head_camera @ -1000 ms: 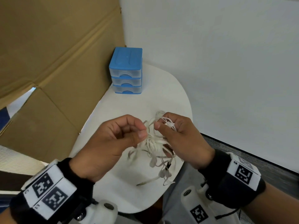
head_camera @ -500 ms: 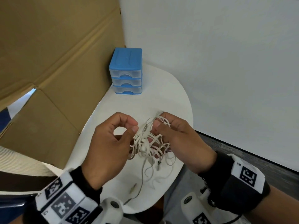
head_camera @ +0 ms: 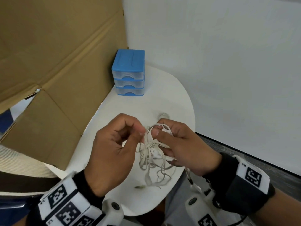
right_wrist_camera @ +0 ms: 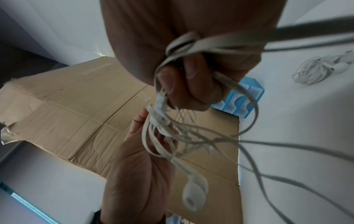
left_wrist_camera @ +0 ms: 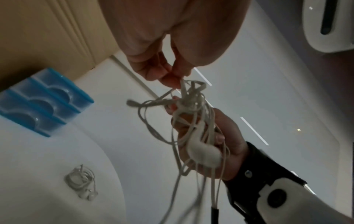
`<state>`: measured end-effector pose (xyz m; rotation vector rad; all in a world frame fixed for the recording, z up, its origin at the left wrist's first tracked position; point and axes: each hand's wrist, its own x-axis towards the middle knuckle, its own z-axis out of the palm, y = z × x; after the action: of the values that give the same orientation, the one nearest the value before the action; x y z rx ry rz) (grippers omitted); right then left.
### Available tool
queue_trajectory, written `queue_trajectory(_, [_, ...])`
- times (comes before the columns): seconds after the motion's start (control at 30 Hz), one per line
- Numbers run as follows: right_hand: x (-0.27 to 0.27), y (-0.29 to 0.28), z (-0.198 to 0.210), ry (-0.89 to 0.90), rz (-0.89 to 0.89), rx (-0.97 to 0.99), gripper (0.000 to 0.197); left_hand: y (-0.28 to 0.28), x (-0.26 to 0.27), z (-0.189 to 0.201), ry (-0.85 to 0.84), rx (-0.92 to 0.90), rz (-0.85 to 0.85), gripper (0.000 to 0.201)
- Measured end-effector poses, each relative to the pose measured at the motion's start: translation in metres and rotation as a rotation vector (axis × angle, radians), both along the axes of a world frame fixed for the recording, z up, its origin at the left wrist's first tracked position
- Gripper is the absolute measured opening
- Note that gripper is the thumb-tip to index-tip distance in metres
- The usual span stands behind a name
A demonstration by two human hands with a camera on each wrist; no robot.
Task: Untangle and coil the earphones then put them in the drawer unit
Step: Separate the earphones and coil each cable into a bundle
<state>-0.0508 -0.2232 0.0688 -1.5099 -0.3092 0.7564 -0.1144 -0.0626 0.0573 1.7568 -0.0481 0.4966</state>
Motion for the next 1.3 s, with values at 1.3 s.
queue_trajectory(1.3, [0.047, -0.045, -0.036, -0.056, -0.609, 0.014, 0.023, -0.079, 0.087, 0.005, 0.338, -0.068, 0.034, 0.017])
